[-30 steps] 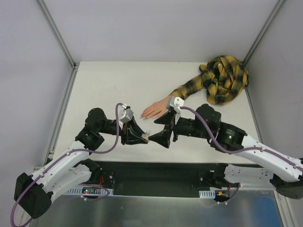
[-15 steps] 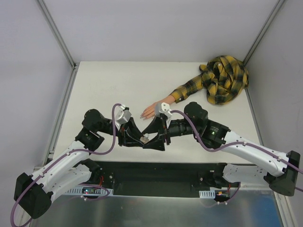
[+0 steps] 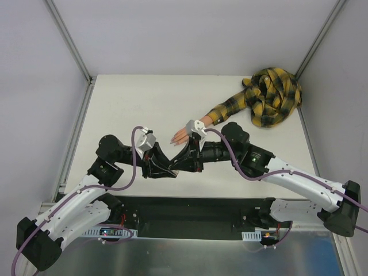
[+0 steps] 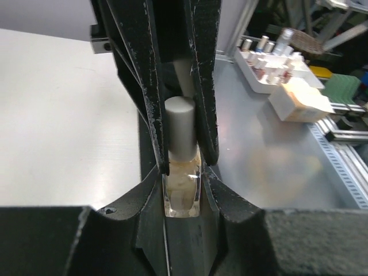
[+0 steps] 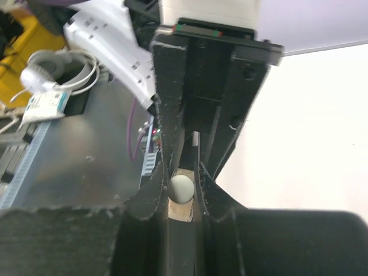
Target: Paint the nails
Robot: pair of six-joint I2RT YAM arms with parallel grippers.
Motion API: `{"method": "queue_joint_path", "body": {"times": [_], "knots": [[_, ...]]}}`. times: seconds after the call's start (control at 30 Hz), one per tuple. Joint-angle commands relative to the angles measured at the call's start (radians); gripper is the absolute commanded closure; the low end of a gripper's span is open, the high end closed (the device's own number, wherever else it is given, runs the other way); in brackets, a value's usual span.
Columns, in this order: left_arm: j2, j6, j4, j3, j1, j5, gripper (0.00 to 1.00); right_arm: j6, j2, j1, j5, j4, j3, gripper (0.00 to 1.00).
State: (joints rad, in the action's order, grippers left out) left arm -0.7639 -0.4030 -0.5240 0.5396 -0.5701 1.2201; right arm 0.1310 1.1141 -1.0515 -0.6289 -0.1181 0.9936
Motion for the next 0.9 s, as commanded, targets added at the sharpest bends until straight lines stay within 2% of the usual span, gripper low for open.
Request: {"method": "queue_joint_path", "body": {"times": [0.0, 0.03, 0.07, 0.1, 0.13, 0.17, 0.2, 0.23, 0.3, 0.43, 0.53, 0.57, 0.63, 0.67, 0.77, 0.8, 0.87], "knots": [[0.066, 0.151, 0.071, 0.011, 0.038, -0.193, 1.0, -0.125, -0.003, -0.03, 0.258, -0.063, -0.062, 1.0], [0.075, 0.211, 0.106, 0.016, 0.041, -0.299, 1.0, -0.145, 0.0, -0.098, 0.444, -0.028, -0.056, 1.0], [0.083, 0.24, 0.149, 0.029, 0.041, -0.362, 1.0, -0.2, 0.009, -0.17, 0.752, 0.057, -0.023, 1.0], [0.096, 0.265, 0.227, 0.034, 0.044, -0.425, 1.0, -0.319, 0.03, -0.256, 1.365, 0.316, 0.021, 1.0], [0.098, 0.303, 0.252, 0.039, 0.047, -0.542, 1.0, -0.446, 0.086, -0.381, 1.516, 0.39, 0.101, 1.0], [0.101, 0.317, 0.278, 0.048, 0.05, -0.579, 1.0, -0.552, 0.116, -0.428, 1.59, 0.394, 0.123, 0.99], [0.101, 0.329, 0.309, 0.051, 0.053, -0.606, 1.0, -0.576, 0.159, -0.474, 1.632, 0.414, 0.158, 1.0], [0.101, 0.342, 0.315, 0.054, 0.053, -0.62, 1.0, -0.597, 0.235, -0.479, 1.62, 0.435, 0.259, 1.0], [0.101, 0.339, 0.315, 0.051, 0.052, -0.619, 1.0, -0.568, 0.291, -0.476, 1.579, 0.454, 0.328, 1.0], [0.1, 0.334, 0.315, 0.048, 0.052, -0.565, 1.0, -0.518, 0.259, -0.459, 1.534, 0.41, 0.323, 0.97], [0.084, 0.323, 0.311, 0.06, 0.052, -0.496, 1.0, -0.432, 0.156, -0.429, 1.456, 0.35, 0.241, 0.75], [0.071, 0.319, 0.306, 0.062, 0.052, -0.454, 1.0, -0.401, 0.104, -0.424, 1.436, 0.342, 0.215, 0.64], [0.06, 0.31, 0.295, 0.062, 0.05, -0.409, 1.0, -0.283, 0.058, -0.394, 1.338, 0.34, 0.198, 0.54], [0.052, 0.308, 0.286, 0.062, 0.05, -0.384, 1.0, -0.246, 0.032, -0.383, 1.301, 0.34, 0.177, 0.45], [0.031, 0.297, 0.272, 0.072, 0.05, -0.263, 1.0, -0.093, -0.06, -0.306, 1.052, 0.324, 0.136, 0.28], [0.028, 0.29, 0.263, 0.074, 0.05, -0.189, 1.0, -0.067, -0.097, -0.227, 0.811, 0.316, 0.105, 0.27], [0.018, 0.247, 0.216, 0.066, 0.05, -0.105, 1.0, -0.002, -0.129, -0.165, 0.598, 0.266, 0.068, 0.25]]}}
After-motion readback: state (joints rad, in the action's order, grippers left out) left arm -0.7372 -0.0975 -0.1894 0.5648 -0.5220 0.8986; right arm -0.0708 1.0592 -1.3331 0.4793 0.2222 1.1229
